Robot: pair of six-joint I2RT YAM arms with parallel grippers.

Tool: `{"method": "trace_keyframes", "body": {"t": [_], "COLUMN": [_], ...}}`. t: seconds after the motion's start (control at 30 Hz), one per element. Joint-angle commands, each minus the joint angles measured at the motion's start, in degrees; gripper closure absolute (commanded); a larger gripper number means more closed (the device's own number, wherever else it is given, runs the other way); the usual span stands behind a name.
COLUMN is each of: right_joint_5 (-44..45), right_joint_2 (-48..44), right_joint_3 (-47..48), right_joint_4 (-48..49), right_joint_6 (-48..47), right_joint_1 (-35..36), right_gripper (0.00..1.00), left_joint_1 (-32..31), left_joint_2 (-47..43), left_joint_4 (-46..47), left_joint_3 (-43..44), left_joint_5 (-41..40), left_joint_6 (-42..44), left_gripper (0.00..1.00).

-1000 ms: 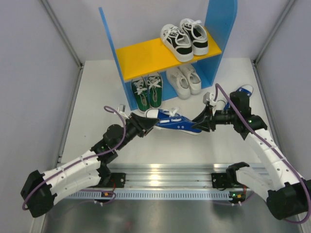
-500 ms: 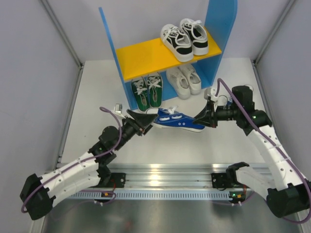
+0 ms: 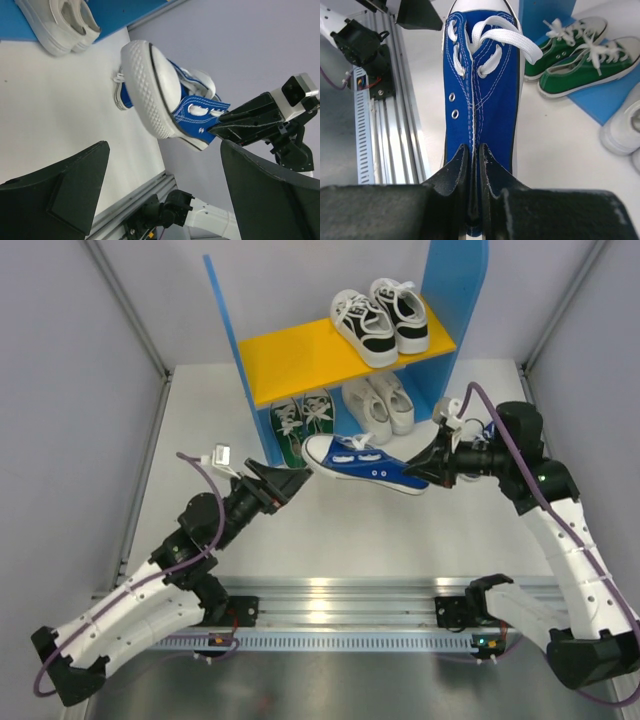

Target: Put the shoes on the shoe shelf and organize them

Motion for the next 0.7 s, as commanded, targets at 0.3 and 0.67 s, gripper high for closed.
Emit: {"method": "trace_keyframes", "body": {"t": [0.3,0.67], "right_joint_5": [12.1,35.3], "right_joint_2": [10.0,33.5], "right_joint_3": [20.8,48.4], "right_joint_4": [9.2,11.0], "right_joint_6": [6.7,8.0], "right_joint_1": [4.3,17.0], "right_gripper": [1.0,1.0], "left_joint_1": [0.0,0.0], "left_joint_2": [-10.6,-21.1], "left_joint_4": [-25.6,-33.8], "left_joint_3": [10.5,9.6], "left_joint_5": [-8.0,-11.0], "left_joint_6": [16.2,14.9], "left_gripper": [0.02,0.02]}}
